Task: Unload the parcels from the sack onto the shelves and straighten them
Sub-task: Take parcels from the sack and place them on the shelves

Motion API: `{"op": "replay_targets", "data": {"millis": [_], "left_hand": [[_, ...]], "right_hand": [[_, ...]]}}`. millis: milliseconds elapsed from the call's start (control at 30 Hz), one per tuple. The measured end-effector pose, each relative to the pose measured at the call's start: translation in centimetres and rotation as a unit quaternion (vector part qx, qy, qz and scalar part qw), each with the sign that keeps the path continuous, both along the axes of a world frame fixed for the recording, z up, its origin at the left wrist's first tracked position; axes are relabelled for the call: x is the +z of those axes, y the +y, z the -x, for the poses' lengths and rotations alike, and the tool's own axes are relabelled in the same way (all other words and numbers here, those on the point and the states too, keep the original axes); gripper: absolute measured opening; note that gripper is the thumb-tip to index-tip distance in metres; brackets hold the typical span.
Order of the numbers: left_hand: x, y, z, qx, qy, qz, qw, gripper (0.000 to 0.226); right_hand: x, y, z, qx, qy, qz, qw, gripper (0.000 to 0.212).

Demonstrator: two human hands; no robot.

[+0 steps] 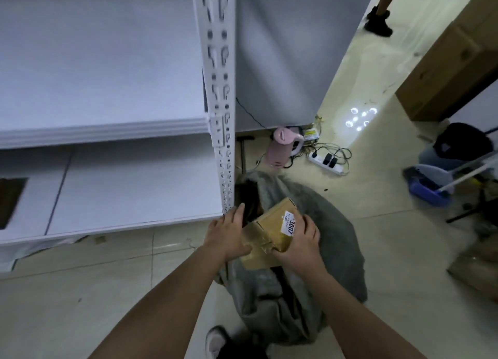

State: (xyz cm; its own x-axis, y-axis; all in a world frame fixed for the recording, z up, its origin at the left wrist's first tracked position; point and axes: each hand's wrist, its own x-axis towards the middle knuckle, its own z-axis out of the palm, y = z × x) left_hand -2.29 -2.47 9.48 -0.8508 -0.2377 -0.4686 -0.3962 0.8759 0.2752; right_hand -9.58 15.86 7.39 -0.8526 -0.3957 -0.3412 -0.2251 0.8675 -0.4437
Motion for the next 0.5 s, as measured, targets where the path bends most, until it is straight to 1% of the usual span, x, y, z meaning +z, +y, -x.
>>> {"op": "replay_targets", "data": {"millis": [33, 100, 167, 233, 333, 400, 500], "left_hand": [[2.2, 0.0, -0.3, -0.005, 0.014, -0.005, 1.0, 0.113], [5.7, 0.1, -0.8, -0.04, 0.041, 0.008, 0.998, 0.119], [9.2, 0.1, -1.0, -0.084, 0.068, 0.026, 0.994, 0.121], [11.9, 0.2, -0.9, -0.116, 0.087, 0.037, 0.989, 0.123], [14.7, 0.5, -0.9, -0.172, 0.091, 0.098, 0.976, 0.126], [16.0, 0.5, -1.2, -0.166, 0.076, 0.122, 0.976, 0.129], [17.9, 0.2, -1.7, -0.134, 0.062, 0.126, 0.981, 0.134]], "right_hand": [[2.0, 0.2, -0.1, 0.009, 0.0, 0.004, 1.0, 0.117], [5.3, 0.5, -0.4, 0.06, 0.011, -0.004, 0.998, 0.119], [8.4, 0.6, -0.4, 0.131, 0.055, -0.009, 0.99, 0.12], [10.9, 0.4, -0.3, 0.204, 0.102, -0.019, 0.973, 0.119], [13.9, -0.6, 0.0, 0.293, 0.133, -0.024, 0.947, 0.119], [15.7, -1.3, 0.2, 0.33, 0.15, -0.022, 0.932, 0.119], [18.0, -2.1, 0.5, 0.369, 0.184, -0.007, 0.911, 0.119]]}}
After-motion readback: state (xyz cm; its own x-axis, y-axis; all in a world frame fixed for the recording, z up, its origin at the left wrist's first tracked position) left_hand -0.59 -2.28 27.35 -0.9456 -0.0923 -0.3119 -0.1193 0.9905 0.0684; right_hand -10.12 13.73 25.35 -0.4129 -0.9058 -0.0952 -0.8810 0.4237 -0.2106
